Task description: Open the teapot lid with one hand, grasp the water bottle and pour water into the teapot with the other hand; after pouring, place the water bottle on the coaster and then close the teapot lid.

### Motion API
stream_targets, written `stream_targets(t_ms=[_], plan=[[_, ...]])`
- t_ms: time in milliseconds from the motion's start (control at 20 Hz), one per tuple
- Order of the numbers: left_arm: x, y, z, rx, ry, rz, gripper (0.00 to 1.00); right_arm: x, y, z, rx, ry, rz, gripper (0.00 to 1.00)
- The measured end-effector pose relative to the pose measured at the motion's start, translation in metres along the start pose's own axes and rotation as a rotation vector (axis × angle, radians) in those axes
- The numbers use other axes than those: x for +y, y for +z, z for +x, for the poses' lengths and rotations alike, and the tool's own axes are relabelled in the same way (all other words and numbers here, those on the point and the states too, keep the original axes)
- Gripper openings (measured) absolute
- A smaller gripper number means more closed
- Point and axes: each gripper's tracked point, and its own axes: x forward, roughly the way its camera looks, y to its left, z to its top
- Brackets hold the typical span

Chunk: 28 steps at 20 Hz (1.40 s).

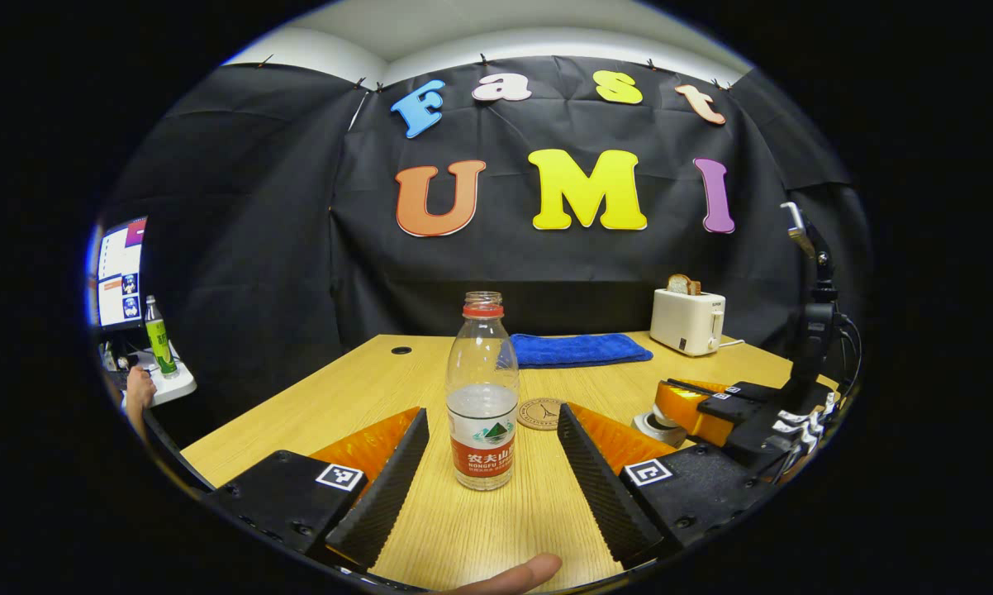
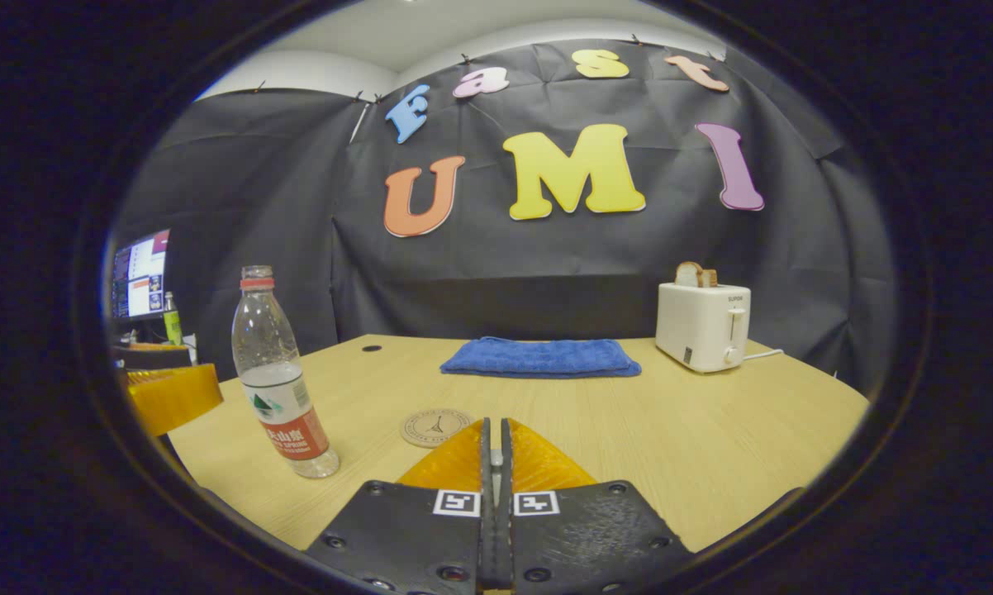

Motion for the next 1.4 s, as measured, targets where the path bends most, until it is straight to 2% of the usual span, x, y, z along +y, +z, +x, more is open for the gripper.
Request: stream_targets(t_ms=[250,350,500,750,950,1050,1400], plan=[[-0.002,-0.010,0.009,-0.032,-0.048,-0.014,0.99,-0.035,0.015,-0.035,-0.027,-0.062,0.016,0.00],[-0.005,-0.012,0.017,-0.045,-0.064,-0.012,0.99,-0.041,0.020,-0.048,-0.038,-0.065,0.016,0.00],[-0.001,-0.015,0.032,-0.045,-0.056,0.001,0.98,-0.055,0.029,-0.066,-0.068,-0.091,-0.025,0.00],[0.012,-0.015,0.062,-0.050,-0.026,0.008,0.99,-0.070,0.038,-0.090,-0.098,-0.105,-0.028,0.00],[0.012,-0.012,0.076,-0.066,-0.064,0.008,0.98,-0.087,0.040,-0.102,-0.107,-0.137,-0.034,0.00],[0.011,-0.011,0.082,-0.075,-0.077,0.003,0.96,-0.091,0.042,-0.105,-0.102,-0.142,-0.026,0.00],[0.006,-0.018,0.090,-0.061,-0.104,0.050,0.80,-0.103,0.050,-0.108,-0.115,-0.171,-0.077,0.00]])
